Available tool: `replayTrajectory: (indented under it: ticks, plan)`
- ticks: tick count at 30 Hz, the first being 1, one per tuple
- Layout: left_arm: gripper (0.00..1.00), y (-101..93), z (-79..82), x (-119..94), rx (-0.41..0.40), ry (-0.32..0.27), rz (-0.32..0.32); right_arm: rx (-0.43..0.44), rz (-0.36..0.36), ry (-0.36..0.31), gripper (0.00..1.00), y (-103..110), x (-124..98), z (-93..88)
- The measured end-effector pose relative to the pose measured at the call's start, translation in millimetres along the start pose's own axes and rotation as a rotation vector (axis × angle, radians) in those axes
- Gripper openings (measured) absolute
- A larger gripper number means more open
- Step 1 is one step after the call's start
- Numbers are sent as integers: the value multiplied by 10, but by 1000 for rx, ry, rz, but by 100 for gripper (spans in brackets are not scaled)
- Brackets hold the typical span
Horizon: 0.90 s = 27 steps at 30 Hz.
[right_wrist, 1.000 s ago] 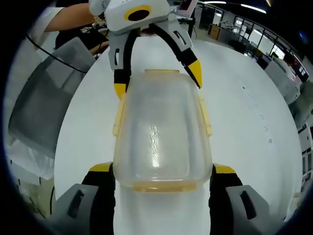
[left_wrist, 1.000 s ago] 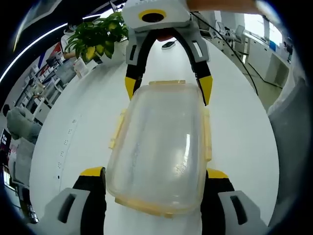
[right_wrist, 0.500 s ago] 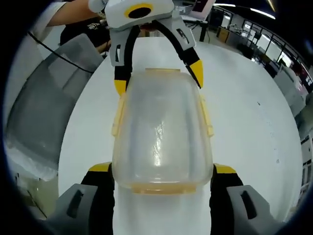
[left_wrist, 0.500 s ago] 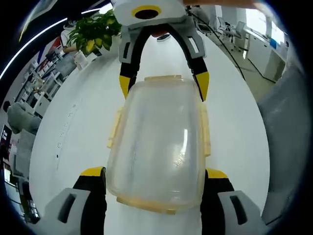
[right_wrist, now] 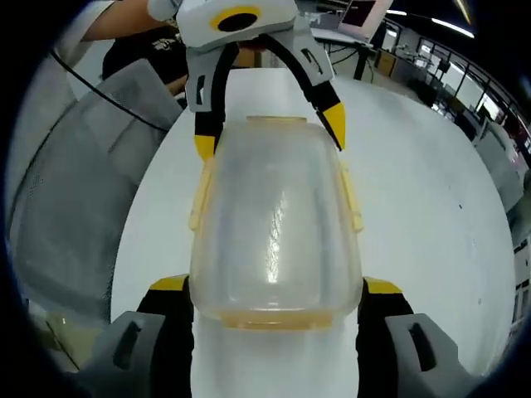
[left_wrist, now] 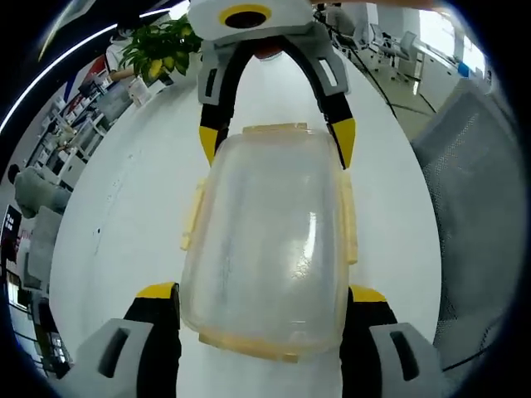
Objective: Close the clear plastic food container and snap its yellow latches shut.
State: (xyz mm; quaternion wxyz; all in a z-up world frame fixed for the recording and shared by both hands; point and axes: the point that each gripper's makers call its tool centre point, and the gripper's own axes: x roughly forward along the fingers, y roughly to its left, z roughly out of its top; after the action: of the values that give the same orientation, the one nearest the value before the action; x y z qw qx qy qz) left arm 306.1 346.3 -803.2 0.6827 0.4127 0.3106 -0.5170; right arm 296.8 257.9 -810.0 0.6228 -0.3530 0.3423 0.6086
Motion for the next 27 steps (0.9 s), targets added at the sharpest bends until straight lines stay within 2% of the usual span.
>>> replayTrajectory:
  ticks: [5,16,21,27]
  plan:
    - [76,-32,-74,-49,3,-8,-4,2,-6,1,79,46,48,74]
    - [77,34,-72,-20,36,1,-28,13,-13,13,79,-4,56,78]
    - [77,179,-71,12,36,-18,-33,18,-17,9,79,-142,58,83]
    - [77,472,-69,91,37,-12,-35,15,-20,12,79,-438,60,80]
